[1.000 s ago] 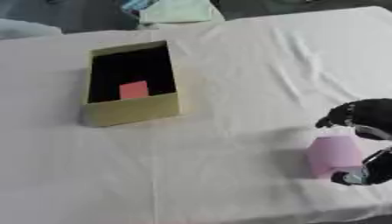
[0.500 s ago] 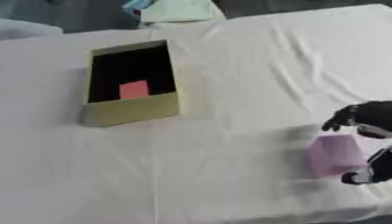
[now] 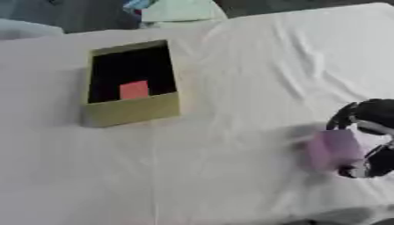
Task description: Pick up objects on the table and place them in the box.
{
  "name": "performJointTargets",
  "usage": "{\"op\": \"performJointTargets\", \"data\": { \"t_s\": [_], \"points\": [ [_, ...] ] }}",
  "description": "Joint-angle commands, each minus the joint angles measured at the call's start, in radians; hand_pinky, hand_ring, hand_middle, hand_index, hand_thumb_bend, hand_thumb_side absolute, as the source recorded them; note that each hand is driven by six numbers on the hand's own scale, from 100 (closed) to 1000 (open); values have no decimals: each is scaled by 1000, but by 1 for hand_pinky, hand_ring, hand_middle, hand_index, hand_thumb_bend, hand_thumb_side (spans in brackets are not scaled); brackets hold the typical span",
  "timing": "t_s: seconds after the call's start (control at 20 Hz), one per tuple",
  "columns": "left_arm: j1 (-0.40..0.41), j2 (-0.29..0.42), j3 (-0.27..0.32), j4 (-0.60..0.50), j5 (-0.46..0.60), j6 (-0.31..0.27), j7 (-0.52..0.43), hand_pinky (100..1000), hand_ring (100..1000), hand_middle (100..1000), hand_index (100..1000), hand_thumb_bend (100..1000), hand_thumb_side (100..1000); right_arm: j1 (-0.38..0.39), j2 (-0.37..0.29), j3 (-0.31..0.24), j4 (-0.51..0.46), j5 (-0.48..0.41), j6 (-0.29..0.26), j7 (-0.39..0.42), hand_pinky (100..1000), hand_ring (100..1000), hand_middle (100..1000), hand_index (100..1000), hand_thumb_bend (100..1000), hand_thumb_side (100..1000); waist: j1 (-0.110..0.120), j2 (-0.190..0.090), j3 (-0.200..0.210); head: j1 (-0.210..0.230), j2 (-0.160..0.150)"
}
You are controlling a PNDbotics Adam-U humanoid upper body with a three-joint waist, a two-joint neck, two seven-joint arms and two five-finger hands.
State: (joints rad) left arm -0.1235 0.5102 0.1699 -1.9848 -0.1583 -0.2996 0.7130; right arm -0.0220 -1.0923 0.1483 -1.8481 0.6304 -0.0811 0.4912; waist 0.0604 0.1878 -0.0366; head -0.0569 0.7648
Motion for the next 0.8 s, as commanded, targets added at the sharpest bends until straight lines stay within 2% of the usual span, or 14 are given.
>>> {"op": "performJointTargets", "data": {
  "t_s": [0.05,0.35,0.8],
  "points": [
    [-7,18,6,-15,4,-3,-5,665,684,675,793,416,835,-4,-18,-9,-14,-8,0,-18,656,634,503,680,525,322,-3,-11,1,-1,5],
    [-7,19,7,-15,3,-3,-6,664,684,676,793,416,834,5,-19,-15,-35,-30,-3,-26,619,600,446,635,498,314,-6,-13,2,2,5],
    [-5,24,11,-15,-1,-4,-3,665,684,677,794,420,830,21,-34,-59,-108,-53,11,2,614,597,446,635,477,314,-12,-18,3,29,5]
  ]
}}
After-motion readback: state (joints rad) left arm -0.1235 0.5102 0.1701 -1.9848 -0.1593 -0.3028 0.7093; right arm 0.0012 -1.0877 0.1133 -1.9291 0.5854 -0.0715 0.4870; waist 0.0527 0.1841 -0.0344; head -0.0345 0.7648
